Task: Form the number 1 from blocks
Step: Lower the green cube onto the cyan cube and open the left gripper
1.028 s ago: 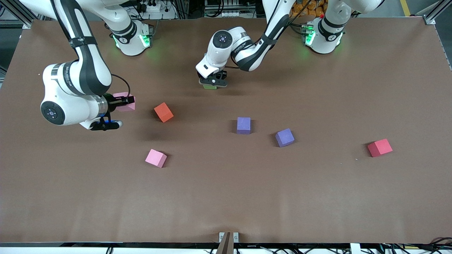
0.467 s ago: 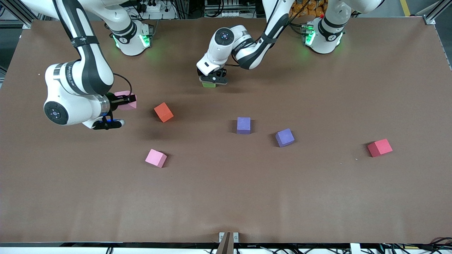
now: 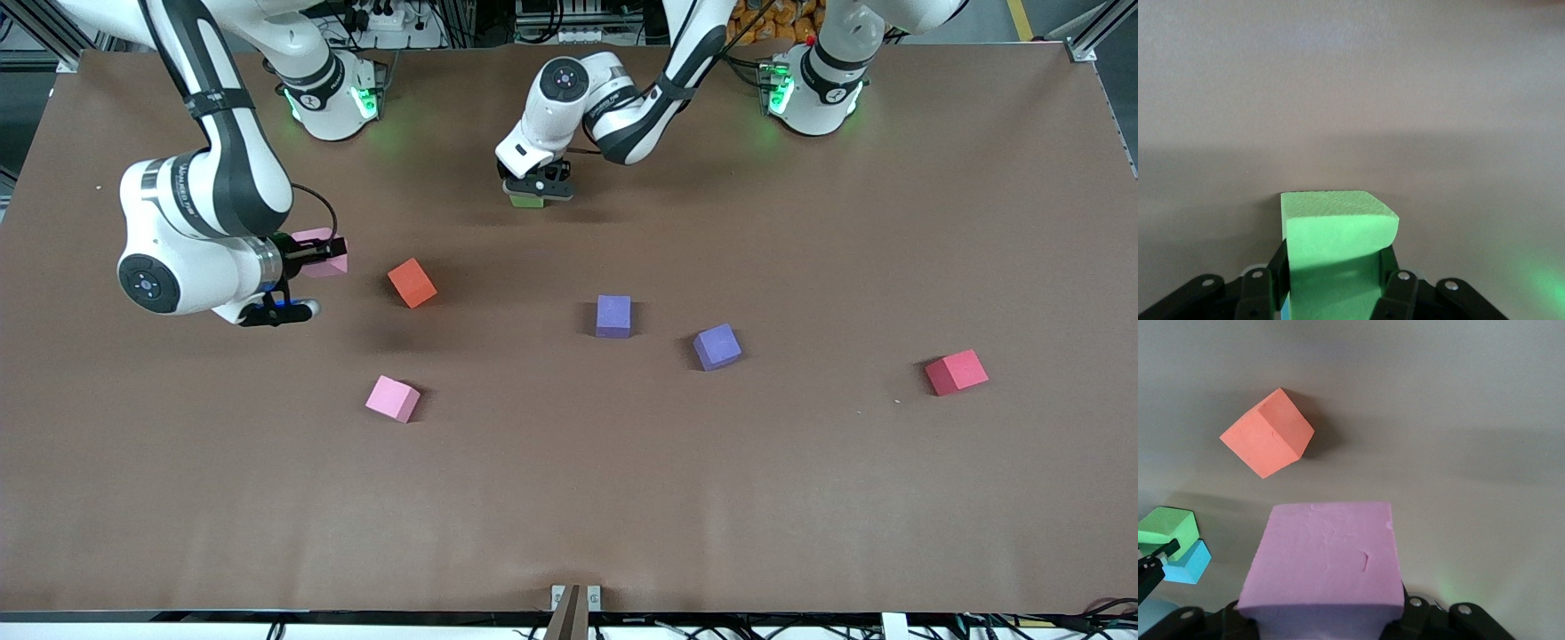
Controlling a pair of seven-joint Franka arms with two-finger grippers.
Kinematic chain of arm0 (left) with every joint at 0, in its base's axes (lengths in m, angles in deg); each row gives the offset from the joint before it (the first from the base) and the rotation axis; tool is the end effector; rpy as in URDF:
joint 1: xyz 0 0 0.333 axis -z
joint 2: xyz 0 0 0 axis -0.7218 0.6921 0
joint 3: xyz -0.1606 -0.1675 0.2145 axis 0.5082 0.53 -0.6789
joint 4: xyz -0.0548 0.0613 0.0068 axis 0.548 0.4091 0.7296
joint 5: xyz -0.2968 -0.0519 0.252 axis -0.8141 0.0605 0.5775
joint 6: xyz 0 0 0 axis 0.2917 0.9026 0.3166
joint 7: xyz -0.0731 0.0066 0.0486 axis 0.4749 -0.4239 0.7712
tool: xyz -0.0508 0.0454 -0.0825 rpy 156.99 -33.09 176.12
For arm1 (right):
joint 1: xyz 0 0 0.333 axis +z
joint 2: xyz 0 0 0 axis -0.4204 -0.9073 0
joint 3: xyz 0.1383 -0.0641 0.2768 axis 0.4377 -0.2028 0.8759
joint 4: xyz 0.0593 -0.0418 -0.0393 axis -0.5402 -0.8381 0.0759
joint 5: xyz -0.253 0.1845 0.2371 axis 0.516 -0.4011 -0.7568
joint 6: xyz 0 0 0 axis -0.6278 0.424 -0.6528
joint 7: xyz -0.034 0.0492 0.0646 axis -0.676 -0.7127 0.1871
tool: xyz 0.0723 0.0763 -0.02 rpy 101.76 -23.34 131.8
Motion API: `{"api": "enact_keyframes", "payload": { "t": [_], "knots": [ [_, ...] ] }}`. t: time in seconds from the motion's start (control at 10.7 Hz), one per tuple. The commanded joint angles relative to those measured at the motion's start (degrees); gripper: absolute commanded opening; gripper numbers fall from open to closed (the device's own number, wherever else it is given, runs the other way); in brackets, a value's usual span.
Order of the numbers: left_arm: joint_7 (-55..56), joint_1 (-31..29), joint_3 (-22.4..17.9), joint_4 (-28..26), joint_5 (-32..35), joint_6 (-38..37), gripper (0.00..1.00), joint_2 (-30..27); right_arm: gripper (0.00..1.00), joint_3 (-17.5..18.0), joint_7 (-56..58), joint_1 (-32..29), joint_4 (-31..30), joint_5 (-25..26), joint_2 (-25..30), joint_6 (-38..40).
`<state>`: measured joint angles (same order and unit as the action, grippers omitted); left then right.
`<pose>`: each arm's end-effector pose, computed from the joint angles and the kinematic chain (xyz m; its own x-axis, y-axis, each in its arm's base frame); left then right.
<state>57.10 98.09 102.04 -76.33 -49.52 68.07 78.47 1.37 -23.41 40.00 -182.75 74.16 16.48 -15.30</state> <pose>0.2199 -0.5802 0.2075 0.9907 -0.0317 -0.1320 0.0039 -0.9653 0.2610 0.5183 0.0907 0.3300 0.8399 0.1043 -0.5326 0.0262 -0.9880 -0.1522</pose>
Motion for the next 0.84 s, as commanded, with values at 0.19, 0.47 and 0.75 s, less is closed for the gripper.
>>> {"api": "enact_keyframes", "payload": {
  "t": [0.19, 0.47, 0.75],
  "knots": [
    [1.4, -1.6, 1.7, -3.1, 0.7, 1.6, 0.0, -1.9, 0.6, -0.2, 0.2, 0.5, -0.3, -0.8, 0.8, 0.4],
    [5.7, -1.8, 1.6, -1.8, 0.5, 1.6, 1.0, -1.8, 0.6, -0.2, 0.2, 0.5, -0.3, -0.8, 0.8, 0.4],
    [9.7, -3.4, 1.5, 0.1, 0.5, 1.2, 1.0, -6.1, 0.6, -0.2, 0.2, 0.8, -0.2, -1.5, 0.8, 0.2]
  ]
}}
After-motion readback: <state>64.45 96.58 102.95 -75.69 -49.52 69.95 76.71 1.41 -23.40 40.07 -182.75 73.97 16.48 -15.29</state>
